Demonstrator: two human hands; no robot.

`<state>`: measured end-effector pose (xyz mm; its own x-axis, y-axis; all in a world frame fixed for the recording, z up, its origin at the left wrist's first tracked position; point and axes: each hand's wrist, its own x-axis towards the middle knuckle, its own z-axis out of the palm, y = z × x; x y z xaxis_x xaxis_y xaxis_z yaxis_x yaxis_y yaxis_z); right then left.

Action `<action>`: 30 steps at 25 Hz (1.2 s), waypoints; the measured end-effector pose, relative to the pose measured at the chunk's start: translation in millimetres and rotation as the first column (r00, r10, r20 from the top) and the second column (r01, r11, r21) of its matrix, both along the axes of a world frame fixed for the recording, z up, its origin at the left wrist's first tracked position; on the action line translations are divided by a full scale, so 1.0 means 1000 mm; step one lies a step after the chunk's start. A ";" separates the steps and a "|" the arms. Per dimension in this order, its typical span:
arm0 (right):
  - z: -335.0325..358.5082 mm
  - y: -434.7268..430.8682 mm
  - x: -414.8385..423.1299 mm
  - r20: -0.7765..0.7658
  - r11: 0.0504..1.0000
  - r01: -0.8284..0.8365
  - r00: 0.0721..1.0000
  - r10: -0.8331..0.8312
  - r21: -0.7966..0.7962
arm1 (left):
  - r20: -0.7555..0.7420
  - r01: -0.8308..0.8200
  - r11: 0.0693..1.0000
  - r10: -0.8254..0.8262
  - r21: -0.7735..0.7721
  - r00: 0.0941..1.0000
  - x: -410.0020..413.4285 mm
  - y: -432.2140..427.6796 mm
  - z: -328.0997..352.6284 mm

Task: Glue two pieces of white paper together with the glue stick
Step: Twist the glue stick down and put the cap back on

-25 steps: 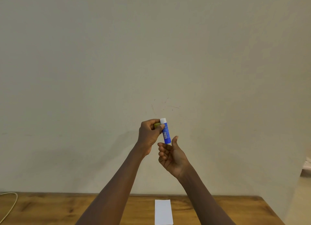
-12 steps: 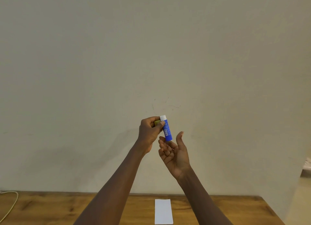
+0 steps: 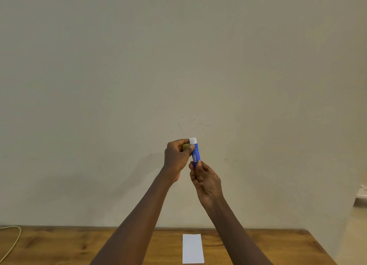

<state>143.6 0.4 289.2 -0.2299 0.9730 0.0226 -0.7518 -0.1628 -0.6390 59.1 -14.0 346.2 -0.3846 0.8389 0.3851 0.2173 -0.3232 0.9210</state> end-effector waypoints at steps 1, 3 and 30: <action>0.001 0.000 -0.001 0.020 0.999 0.051 0.999 -0.051 0.005 | -0.005 -0.012 1.000 0.012 0.002 1.000 0.001 0.000 0.000; 0.002 -0.001 -0.003 0.058 0.991 0.135 0.989 -0.136 0.015 | -0.015 -0.029 1.000 0.029 0.002 0.999 0.002 0.001 0.000; -0.001 -0.010 0.006 0.093 0.991 0.133 0.987 -0.130 -0.024 | -0.097 0.159 0.984 -0.166 -0.075 0.981 -0.006 -0.002 0.017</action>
<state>149.6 -9.6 288.2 -0.0996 0.9948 -0.0218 -0.7066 -0.0862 -0.7023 53.4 -15.5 363.3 -0.2027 0.9119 0.3568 0.2616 -0.3007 0.9171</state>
